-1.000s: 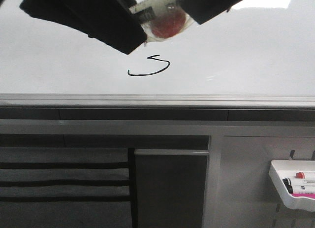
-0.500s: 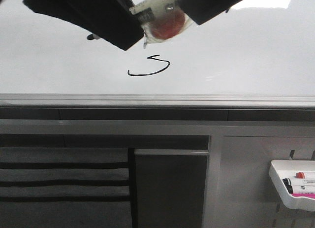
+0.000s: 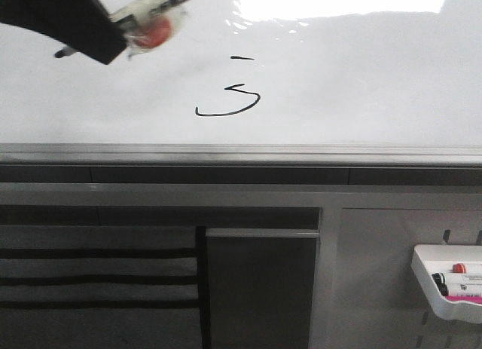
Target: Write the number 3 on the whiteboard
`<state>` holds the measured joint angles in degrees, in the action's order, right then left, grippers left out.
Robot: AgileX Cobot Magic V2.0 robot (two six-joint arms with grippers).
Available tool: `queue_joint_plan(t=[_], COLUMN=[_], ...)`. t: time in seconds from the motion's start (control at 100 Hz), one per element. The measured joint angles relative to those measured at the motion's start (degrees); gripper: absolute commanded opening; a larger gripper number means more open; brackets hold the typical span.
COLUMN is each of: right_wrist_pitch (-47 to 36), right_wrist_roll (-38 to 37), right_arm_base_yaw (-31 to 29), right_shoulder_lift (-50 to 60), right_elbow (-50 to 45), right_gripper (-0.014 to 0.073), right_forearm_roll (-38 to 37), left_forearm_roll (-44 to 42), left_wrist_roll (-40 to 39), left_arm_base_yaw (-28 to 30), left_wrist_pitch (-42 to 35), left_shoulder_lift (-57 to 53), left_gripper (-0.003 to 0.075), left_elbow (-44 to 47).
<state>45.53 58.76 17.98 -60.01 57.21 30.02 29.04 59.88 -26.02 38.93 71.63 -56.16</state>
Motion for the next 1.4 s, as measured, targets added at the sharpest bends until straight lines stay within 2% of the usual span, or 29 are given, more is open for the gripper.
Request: queue_joint_plan(t=[0.13,0.27,0.38,0.52,0.66,0.71,0.78,0.88,0.95,1.1,1.26,1.4], right_wrist_pitch=[6.2,8.42,8.74,8.74,8.74,8.74,8.74,8.74,8.74,8.74,7.88,7.38], right_wrist_roll=[-1.96,-2.7,-2.7,-2.7,-2.78,-2.78,-3.18,-4.06,-4.88,-11.82,-24.57,-28.82], right_arm_base_yaw=[-6.31,-8.58,-8.67,-8.79,-8.79,-8.79,-8.79,-8.79,-9.14,-12.25,-20.74,-26.94], right_shoulder_lift=[1.08,1.08,1.08,1.08,1.08,1.08,1.08,1.08,1.08,1.75,4.83,9.69], right_elbow=[0.0,0.0,0.0,0.0,0.0,0.0,0.0,0.0,0.0,0.0,-0.74,-3.32], right_gripper=[0.0329,0.0329,0.0329,0.0329,0.0329,0.0329,0.0329,0.0329,0.0329,0.0328,0.0267,0.0239], right_forearm_roll=[0.0,-0.11,-0.11,-0.11,-0.11,0.0,0.0,0.0,0.0,-1.16,-4.11,-4.95], left_forearm_roll=[2.05,11.61,16.85,19.87,21.03,21.27,21.47,21.47,21.47,17.92,13.41,3.82], left_wrist_roll=[-4.16,-5.97,-6.31,-6.33,-6.33,-6.33,-6.33,-6.33,-6.33,-6.43,-6.81,-13.75], left_arm_base_yaw=[8.7,15.54,17.8,18.17,18.21,18.21,18.21,18.21,18.21,18.21,18.21,18.21], left_wrist_pitch=[-9.32,-20.63,-26.37,-29.43,-29.89,-29.89,-29.36,-28.97,-28.97,-26.46,-20.09,-11.33], left_shoulder_lift=[0.0,2.33,5.53,8.58,9.32,9.41,9.41,9.45,9.45,7.15,-1.74,-11.42], left_gripper=[-0.002,-0.002,-0.002,-0.002,-0.0016,0.0012,0.0109,0.0299,0.0366,0.0368,0.0368,0.0368], left_elbow=[4.5,8.03,8.52,8.52,8.52,8.52,8.52,8.18,8.09,7.96,7.96,7.96])
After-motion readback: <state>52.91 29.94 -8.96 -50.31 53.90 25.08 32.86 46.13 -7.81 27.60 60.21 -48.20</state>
